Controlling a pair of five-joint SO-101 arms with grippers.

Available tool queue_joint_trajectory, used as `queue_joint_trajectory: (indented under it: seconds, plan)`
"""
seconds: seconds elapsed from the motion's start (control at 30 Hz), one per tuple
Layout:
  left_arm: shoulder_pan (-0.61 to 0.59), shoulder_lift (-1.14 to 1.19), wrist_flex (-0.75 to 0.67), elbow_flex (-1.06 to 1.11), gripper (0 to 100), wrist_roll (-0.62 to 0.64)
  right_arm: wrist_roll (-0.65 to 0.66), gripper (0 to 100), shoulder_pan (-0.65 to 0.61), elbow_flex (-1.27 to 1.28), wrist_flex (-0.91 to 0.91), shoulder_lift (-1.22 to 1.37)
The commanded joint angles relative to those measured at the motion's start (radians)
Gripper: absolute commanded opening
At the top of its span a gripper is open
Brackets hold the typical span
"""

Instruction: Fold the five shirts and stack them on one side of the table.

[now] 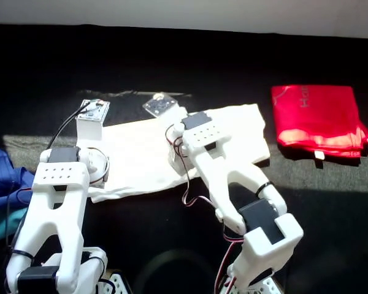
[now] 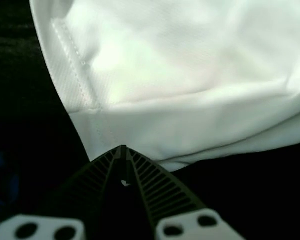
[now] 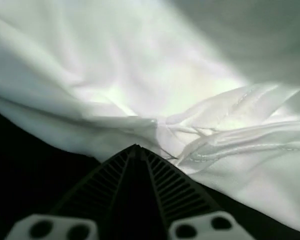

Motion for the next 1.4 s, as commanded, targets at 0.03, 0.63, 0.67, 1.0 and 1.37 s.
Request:
queue_joint_trajectory:
  seconds: [0.03,0.63,0.67,1.0,1.37]
  plan:
    - [-0.042,-0.033,-0.002,-0.012,1,0.064,-0.008,0.7,-0.010,-0.120,-0.025,-0.085]
    - [-0.099,-0.031,0.003,-0.021,1,0.133,-0.002,0.6,-0.143,-0.125,0.039,0.094]
    - [-0.099,-0.031,0.005,-0.021,1,0.133,-0.002,0.6,-0.136,-0.125,0.044,0.094]
    - [-0.099,-0.031,0.005,-0.024,1,0.137,-0.002,0.6,-0.139,-0.168,0.160,0.058]
    - [-0.107,0.272,0.158,-0.343,21,0.252,-0.002,0.7,0.128,-0.412,0.294,-0.189]
